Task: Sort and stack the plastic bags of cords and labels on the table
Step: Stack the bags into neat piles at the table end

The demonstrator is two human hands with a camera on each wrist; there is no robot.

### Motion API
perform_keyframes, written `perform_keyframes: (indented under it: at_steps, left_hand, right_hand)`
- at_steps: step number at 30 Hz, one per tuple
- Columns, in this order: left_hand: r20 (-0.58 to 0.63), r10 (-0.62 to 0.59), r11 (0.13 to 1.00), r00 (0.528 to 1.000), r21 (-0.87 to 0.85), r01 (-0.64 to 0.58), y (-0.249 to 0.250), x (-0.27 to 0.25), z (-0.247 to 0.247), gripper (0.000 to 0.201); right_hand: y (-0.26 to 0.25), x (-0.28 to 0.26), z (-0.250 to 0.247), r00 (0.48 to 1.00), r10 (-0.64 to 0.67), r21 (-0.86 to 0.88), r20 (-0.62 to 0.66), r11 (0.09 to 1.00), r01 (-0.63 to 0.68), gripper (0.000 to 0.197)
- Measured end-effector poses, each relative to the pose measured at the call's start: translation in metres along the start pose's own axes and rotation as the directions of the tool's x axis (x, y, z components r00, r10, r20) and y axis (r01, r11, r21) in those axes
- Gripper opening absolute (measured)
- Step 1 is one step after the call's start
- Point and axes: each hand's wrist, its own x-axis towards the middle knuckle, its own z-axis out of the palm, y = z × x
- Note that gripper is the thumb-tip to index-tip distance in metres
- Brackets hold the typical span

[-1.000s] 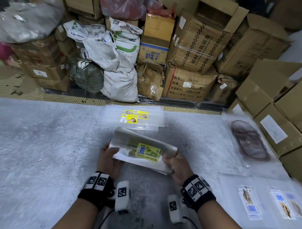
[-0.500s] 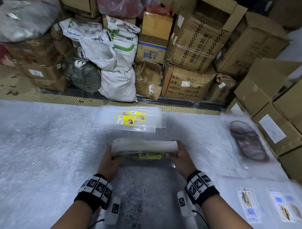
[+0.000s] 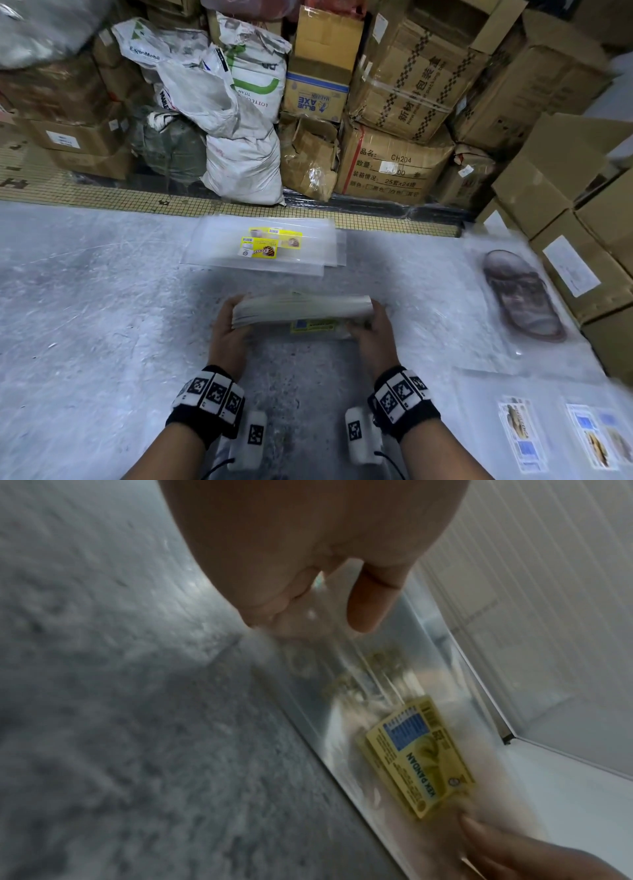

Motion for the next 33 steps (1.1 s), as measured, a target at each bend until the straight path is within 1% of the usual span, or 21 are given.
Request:
perform_keyframes:
  at_steps: [1,3,5,7,9,11,13,15,17,20,22,24,27,30,32,33]
  left_hand:
    - [-0.009,0.009,1.000,1.000,-0.024,-0.009,0.000,0.000,0.001,0.052]
    - [-0.005,0.020,0.999,1.000,-0.037,-0.020,0.001,0.001,0.001,0.067]
    - [-0.005,0.017,1.000,1.000,-0.026,-0.017,-0.001,0.003,-0.001,0.073]
    - [-0.004,0.022,1.000,1.000,-0.011,-0.022,-0.003,0.007,-0.004,0.067]
    - [-0.011,0.025,0.999,1.000,-0.025,-0.025,-0.005,0.008,-0.004,0.055]
    - [-0.030,0.019,0.998,0.999,-0.058,-0.021,-0.004,0.007,-0.001,0.041]
    - [-0.044,0.021,0.995,0.999,-0.097,-0.025,-0.004,0.006,0.004,0.032]
    - [-0.046,0.038,0.990,0.998,-0.132,-0.044,-0.002,0.006,0.007,0.032]
    - [-0.025,0.070,0.988,0.997,-0.135,-0.072,0.001,0.008,0.006,0.031]
    - [0.031,0.084,0.992,0.996,-0.102,-0.080,0.004,0.012,0.002,0.037]
    - [0.073,0.056,0.995,0.996,-0.081,-0.050,0.002,0.013,0.003,0.049]
    - [0.053,0.003,0.995,0.999,-0.096,0.002,0.001,0.013,0.005,0.055]
    - [0.031,-0.056,0.993,0.998,-0.101,0.059,0.001,0.011,0.007,0.058]
    - [0.002,-0.060,0.990,0.998,-0.127,0.060,-0.002,0.012,0.004,0.059]
    - [-0.006,-0.057,0.992,0.998,-0.114,0.056,-0.001,0.012,0.006,0.069]
    - [-0.016,-0.053,0.993,0.998,-0.102,0.051,0.000,0.012,0.007,0.070]
  right_hand:
    - [0.000,-0.001,0.002,1.000,0.011,0.049,-0.016,0.999,-0.010,0.050]
    - [0.001,-0.001,0.005,0.999,0.034,0.121,-0.036,0.992,-0.030,0.055]
    - [0.003,-0.001,0.008,0.998,0.045,0.173,-0.046,0.984,-0.036,0.056]
    - [0.003,-0.003,0.010,0.997,0.053,0.191,-0.049,0.981,-0.043,0.055]
    - [0.001,-0.005,0.012,0.997,0.057,0.184,-0.043,0.982,-0.048,0.053]
    - [0.000,-0.008,0.013,0.997,0.053,0.165,-0.053,0.985,-0.043,0.046]
    - [0.000,-0.010,0.015,0.997,0.028,0.138,-0.074,0.990,-0.018,0.040]
    - [0.001,-0.010,0.017,0.995,-0.010,0.123,-0.104,0.992,0.023,0.037]
    - [0.000,-0.009,0.018,0.990,-0.030,0.159,-0.135,0.986,0.052,0.040]
    - [-0.002,-0.008,0.017,0.991,0.019,0.236,-0.130,0.972,0.012,0.049]
    - [-0.001,-0.008,0.019,0.990,0.080,0.250,-0.112,0.967,-0.050,0.057]
    - [0.001,-0.009,0.020,0.987,0.130,0.277,-0.091,0.956,-0.100,0.065]
    - [0.002,-0.009,0.024,0.985,0.132,0.295,-0.108,0.951,-0.095,0.065]
    - [-0.002,-0.011,0.028,0.986,0.113,0.328,-0.120,0.942,-0.068,0.064]
    - [-0.007,-0.012,0.028,0.987,0.110,0.328,-0.119,0.942,-0.066,0.064]
    - [-0.008,-0.011,0.028,0.986,0.112,0.318,-0.120,0.945,-0.068,0.063]
